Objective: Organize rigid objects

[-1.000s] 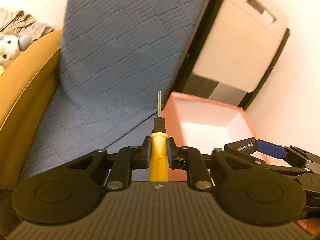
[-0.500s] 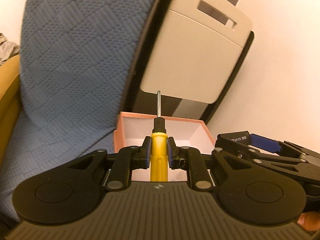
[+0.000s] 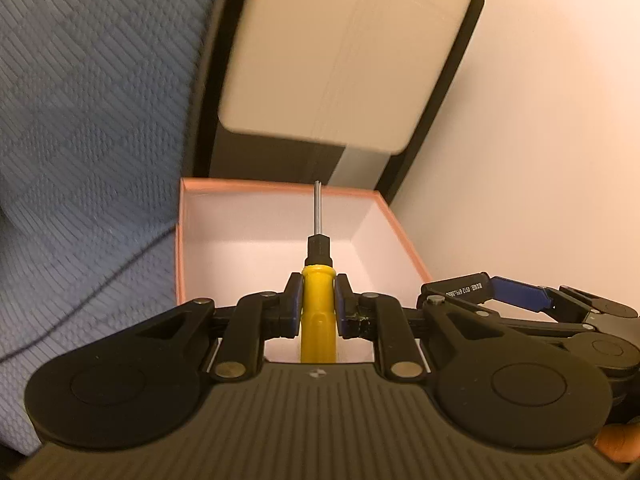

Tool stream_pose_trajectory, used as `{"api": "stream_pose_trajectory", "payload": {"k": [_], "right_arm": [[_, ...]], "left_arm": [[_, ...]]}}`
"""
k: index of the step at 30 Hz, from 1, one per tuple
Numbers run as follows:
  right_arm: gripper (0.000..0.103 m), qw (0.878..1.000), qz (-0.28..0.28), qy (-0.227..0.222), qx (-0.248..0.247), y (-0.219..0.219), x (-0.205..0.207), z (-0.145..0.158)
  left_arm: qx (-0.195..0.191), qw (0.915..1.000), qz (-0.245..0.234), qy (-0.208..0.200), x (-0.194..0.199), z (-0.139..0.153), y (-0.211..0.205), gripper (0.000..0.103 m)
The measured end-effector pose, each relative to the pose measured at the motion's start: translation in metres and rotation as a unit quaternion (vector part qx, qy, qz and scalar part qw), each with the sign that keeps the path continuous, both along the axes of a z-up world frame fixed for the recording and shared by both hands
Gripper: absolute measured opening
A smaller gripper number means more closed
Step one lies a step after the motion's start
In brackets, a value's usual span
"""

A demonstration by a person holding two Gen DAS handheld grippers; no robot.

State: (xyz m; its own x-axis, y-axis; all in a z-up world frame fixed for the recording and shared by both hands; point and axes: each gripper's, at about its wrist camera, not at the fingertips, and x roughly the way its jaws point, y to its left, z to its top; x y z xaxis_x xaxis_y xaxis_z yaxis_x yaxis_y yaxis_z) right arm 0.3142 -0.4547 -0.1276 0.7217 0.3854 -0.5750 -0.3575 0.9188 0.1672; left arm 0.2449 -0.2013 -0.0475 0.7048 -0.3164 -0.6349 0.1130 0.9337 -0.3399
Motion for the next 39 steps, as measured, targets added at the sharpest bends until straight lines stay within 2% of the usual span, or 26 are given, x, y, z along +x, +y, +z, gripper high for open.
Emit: {"api": "stream_pose_trajectory", "payload": {"k": [12,22,28,31,33,39], "right_arm": [[0.085,0.996,-0.008,0.087,-0.030,-0.017,0.032,-0.081],[0.085,0.991,-0.009,0.129,-0.031,-0.019,0.045,-0.120],[0.086,0.991,-0.003,0.133,-0.030,-0.020,0.047,-0.121],[0.096,0.991,-0.012,0.132,-0.026,-0.024,0.048,-0.118],[0.096,0.991,-0.016,0.128,-0.022,-0.026,0.048,-0.113],[0.096,0.995,-0.022,0.099,-0.003,-0.026,0.039,-0.082]], "left_arm": [[0.025,0.9976,-0.030,0.058,0.025,-0.060,-0.038,0.019],[0.040,0.9952,-0.054,0.071,0.027,-0.080,-0.053,0.019],[0.038,0.9950,-0.051,0.077,0.027,-0.083,-0.049,0.020],[0.041,0.9951,-0.055,0.072,0.027,-0.076,-0.046,0.031],[0.046,0.9954,-0.057,0.061,0.023,-0.067,-0.045,0.044],[0.042,0.9978,-0.046,0.022,0.010,-0.035,-0.026,0.053]]}}
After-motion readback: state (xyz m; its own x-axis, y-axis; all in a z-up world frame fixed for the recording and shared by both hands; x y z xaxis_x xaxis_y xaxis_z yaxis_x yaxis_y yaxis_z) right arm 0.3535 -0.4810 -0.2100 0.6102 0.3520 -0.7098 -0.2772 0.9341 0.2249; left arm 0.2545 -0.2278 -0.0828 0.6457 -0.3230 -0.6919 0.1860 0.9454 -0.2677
